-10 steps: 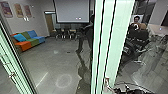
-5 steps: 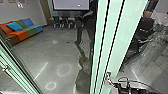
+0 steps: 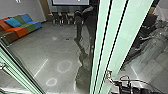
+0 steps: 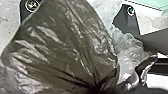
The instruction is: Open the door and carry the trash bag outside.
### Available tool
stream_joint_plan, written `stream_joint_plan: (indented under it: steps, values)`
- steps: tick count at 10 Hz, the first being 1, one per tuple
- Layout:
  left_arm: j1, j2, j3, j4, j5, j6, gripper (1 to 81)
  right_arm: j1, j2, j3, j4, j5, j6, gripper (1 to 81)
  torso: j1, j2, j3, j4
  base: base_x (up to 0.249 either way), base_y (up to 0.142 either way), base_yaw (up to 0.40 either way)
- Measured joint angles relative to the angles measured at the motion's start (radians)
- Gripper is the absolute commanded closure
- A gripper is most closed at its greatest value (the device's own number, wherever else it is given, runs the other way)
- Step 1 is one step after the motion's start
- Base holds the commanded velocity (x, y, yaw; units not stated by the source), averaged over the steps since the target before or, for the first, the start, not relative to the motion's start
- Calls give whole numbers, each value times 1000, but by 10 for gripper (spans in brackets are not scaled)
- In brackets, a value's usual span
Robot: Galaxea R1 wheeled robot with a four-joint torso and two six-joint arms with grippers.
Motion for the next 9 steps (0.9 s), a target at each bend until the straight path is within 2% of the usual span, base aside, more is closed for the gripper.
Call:
stream_joint_plan:
  steps: [4,9]
  values:
    - [0,0,0,0,0,0,811,12,-21,37,3,-52,37,10,1,0,-2,0,0,0,0]
    - [0,-6,2,0,1,0,811,9,-19,34,2,-39,42,10,2,0,-2,0,0,0,0]
